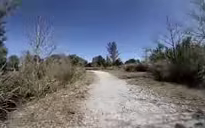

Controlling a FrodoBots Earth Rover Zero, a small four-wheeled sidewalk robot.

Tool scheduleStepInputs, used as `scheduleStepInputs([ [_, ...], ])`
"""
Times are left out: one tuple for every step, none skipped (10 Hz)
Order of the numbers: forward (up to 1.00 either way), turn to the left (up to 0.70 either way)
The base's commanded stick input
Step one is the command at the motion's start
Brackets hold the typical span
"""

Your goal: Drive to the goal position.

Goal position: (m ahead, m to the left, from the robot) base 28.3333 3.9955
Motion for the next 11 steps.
scheduleStepInputs([
  [0.70, 0.00],
  [0.70, 0.00],
  [0.70, 0.00],
  [0.70, 0.00],
  [0.70, 0.00],
  [0.70, 0.00],
  [0.70, 0.00],
  [0.70, 0.00],
  [0.70, 0.01],
  [0.70, 0.02],
  [0.70, 0.03],
])
